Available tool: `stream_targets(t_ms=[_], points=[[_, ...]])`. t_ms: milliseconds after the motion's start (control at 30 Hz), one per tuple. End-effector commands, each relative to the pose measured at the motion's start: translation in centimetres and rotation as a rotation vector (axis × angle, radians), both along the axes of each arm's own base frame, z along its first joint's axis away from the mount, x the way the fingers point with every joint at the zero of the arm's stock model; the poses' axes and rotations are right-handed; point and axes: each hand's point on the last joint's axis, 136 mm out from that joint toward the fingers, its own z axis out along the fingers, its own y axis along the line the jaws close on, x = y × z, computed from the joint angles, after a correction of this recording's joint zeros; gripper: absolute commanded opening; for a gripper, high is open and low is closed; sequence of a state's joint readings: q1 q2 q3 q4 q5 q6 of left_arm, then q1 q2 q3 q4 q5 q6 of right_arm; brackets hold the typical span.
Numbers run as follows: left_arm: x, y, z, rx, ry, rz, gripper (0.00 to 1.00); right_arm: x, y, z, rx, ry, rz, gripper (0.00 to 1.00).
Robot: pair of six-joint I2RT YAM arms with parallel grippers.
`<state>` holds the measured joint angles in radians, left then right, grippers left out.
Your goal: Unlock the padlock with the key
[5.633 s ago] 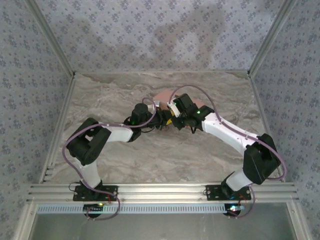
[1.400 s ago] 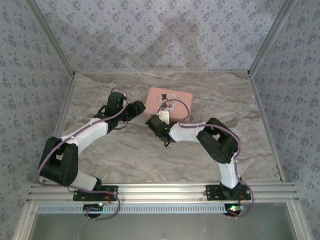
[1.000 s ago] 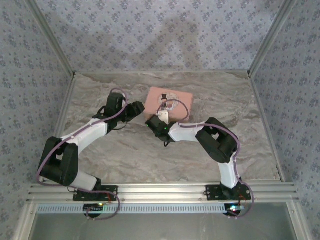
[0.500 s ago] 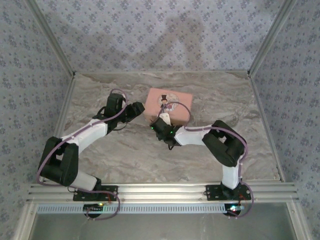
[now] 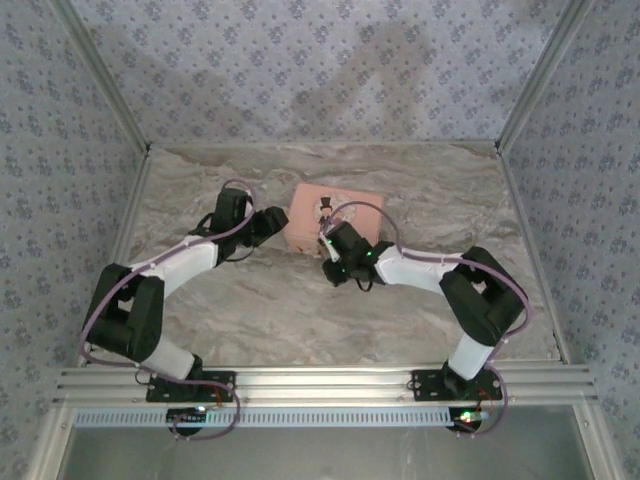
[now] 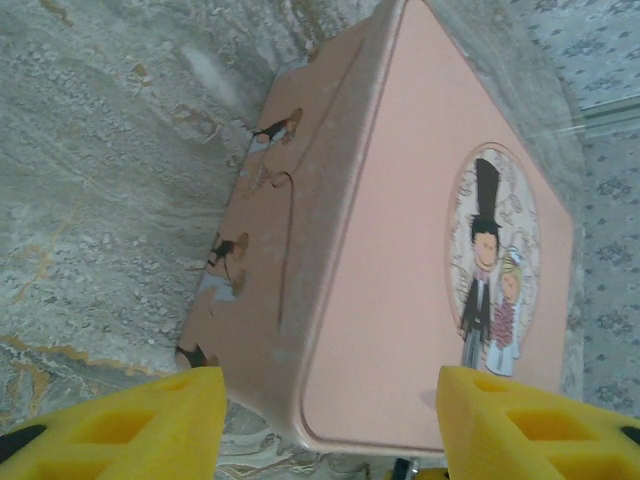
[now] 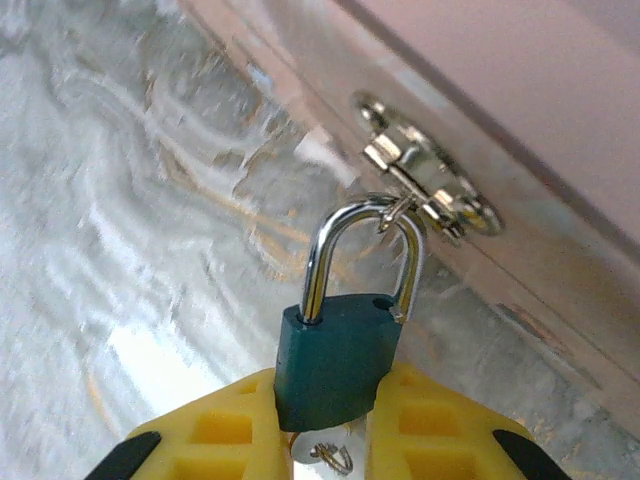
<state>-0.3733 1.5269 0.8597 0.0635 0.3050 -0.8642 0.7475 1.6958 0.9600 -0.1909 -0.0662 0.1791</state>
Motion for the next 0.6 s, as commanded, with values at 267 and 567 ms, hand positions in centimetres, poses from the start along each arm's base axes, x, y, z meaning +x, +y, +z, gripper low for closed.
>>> stream_targets(t_ms=[267,567], points=[[2.6,-0.4,-0.9,0.019,-0.016,-0.024,0.57,-2.8,0.3,1.2,0.077,0.322,0.255,0.01],[3.2,-1.1,-2.5,0.025,0.015,-0.058,0.55,-0.8,0.4,2.3,-0.033,0.248,0.336,0.01]])
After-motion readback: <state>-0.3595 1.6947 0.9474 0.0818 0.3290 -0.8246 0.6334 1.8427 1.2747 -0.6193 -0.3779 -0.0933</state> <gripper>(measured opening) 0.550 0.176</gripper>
